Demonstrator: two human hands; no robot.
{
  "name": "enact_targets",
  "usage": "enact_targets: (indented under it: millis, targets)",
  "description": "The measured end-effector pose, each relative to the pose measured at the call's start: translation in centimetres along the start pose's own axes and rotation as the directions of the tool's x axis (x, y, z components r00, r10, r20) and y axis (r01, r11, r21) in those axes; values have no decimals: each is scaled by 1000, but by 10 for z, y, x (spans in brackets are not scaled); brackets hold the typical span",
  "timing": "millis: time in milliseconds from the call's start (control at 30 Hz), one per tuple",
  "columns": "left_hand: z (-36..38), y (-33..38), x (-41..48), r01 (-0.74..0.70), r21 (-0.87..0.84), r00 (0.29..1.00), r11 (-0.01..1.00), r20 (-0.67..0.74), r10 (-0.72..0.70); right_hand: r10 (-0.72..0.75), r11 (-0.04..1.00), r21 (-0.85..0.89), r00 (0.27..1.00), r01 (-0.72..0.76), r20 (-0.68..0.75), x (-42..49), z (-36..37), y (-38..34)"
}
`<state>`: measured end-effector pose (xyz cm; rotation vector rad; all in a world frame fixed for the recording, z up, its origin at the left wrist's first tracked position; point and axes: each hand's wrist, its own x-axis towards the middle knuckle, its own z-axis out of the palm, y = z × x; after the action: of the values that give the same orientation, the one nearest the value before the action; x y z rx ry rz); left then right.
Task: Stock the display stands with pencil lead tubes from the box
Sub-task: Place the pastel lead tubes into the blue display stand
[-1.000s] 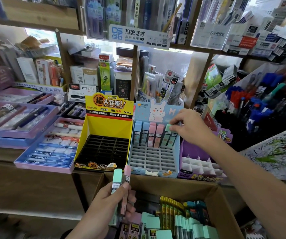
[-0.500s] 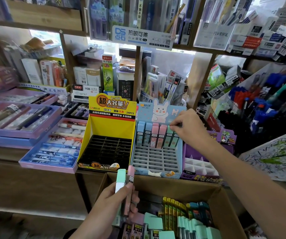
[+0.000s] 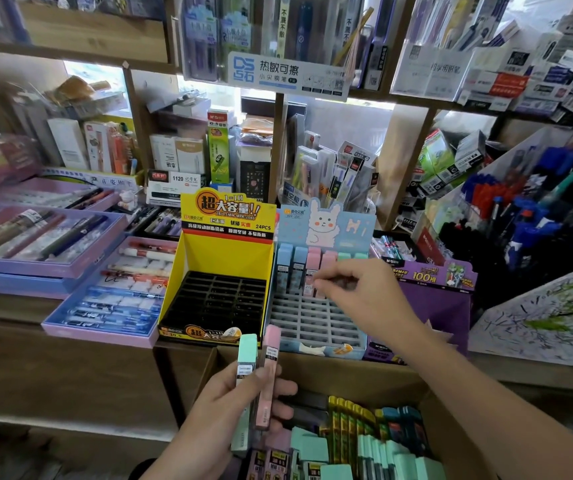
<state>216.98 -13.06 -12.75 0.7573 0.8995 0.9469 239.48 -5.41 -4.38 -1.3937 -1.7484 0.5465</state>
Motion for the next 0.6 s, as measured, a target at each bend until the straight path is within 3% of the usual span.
enact_targets:
  millis: [133, 300, 600]
  targets:
    - [0, -1, -1, -30, 25, 999, 999, 27, 29, 84, 990, 96, 976, -105, 199, -19, 14, -2]
    - [1, 0, -3, -12, 14, 998, 1000, 67, 11, 138, 933, 239, 881, -269, 453, -35, 32, -5]
    - [-4, -11, 4, 0, -65, 1000, 998, 31, 2, 190, 823, 435, 899, -365, 395, -34, 28, -4]
